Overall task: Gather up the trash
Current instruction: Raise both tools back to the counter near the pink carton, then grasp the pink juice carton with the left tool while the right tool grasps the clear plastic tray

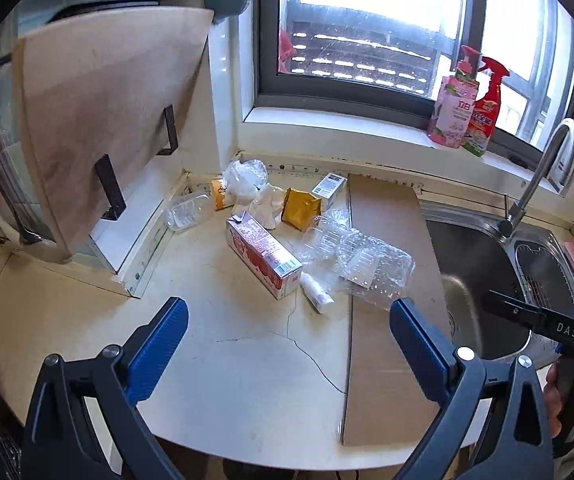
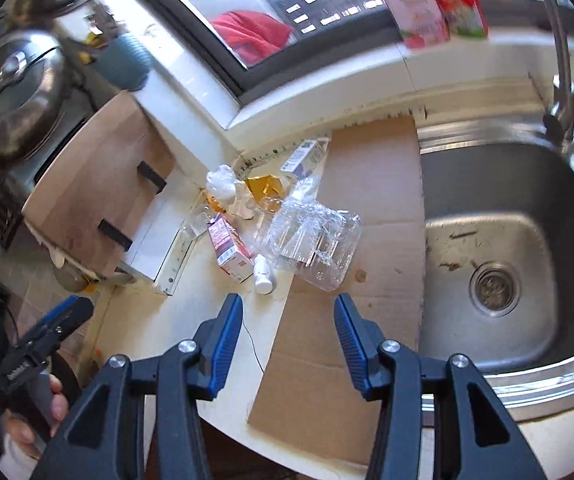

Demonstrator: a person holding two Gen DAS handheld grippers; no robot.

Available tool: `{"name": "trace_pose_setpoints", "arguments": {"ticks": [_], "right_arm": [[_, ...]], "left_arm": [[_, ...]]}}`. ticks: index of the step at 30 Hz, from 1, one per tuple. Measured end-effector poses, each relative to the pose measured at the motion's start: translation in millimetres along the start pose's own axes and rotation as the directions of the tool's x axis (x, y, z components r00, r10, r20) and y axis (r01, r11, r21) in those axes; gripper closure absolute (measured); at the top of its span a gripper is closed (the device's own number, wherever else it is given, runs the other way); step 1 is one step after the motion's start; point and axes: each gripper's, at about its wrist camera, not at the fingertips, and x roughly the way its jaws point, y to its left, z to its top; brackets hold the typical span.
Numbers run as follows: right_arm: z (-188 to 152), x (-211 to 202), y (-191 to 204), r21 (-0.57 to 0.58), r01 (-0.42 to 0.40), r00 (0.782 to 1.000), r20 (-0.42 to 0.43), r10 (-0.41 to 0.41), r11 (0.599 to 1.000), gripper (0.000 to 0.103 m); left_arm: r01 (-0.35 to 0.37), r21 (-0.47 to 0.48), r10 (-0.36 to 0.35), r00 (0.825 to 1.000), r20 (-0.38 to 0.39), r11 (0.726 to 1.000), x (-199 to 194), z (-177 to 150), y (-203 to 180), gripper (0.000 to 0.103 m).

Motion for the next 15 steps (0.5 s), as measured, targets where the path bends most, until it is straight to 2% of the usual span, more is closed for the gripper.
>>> {"name": "trace_pose_setpoints", "arguments": {"ticks": [9,15], "right_arm": [[26,80,-54,0.178,-0.055,0.994,-0.089,0.071,0.983,0.055],[35,114,-77,0.256,-0.144,0.982,-0.081,0.169,0.956,0.055]], "left_arm": [[-0.050,-0.086,0.040,0.993,-0.115,0.995,126,38,17,0.003],[-0.101,-0.201,0.057,0.975,-0.215,0.974,195,55,39,0.003]]}}
